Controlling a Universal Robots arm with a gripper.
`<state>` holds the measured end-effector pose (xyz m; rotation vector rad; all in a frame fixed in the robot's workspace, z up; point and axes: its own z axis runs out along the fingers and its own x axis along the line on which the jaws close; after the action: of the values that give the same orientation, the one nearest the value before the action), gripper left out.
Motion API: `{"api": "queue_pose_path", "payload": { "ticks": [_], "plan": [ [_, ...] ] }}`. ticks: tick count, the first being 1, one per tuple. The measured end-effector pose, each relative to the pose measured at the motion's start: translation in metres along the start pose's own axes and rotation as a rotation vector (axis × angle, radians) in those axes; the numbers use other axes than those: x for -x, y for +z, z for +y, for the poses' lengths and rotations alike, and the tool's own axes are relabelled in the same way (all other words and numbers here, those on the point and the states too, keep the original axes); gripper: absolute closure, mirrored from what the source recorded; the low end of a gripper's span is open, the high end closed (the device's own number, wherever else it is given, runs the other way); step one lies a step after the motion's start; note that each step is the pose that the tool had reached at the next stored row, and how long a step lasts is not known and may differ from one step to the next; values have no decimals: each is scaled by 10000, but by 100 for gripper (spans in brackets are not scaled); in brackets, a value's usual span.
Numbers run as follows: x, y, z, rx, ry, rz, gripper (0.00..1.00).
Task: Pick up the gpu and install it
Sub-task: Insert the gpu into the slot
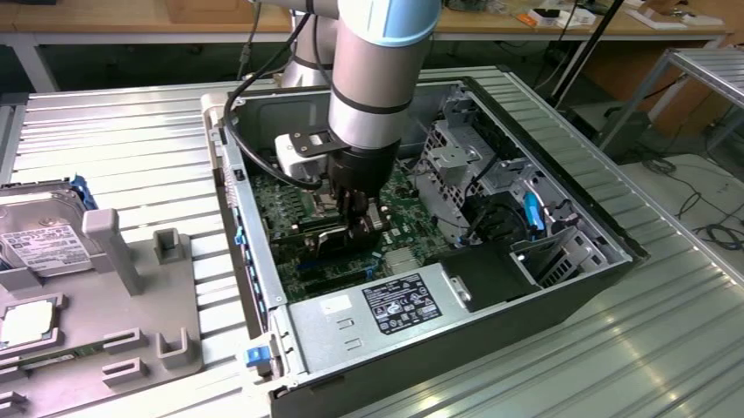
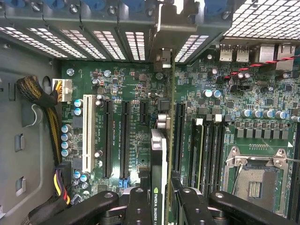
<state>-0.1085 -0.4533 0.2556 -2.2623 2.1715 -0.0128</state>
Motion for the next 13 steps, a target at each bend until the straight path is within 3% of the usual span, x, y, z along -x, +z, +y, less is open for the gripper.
{"api": "queue_pose_path", "payload": {
  "ticks": [4, 5, 9, 13],
  "plan": [
    [0, 0, 0, 0, 0, 0, 73],
    [2, 9, 0, -11, 1, -23, 72],
    [0, 1, 0, -1, 0, -1, 54],
    [0, 0, 0, -1, 0, -1, 54]
  ]
}}
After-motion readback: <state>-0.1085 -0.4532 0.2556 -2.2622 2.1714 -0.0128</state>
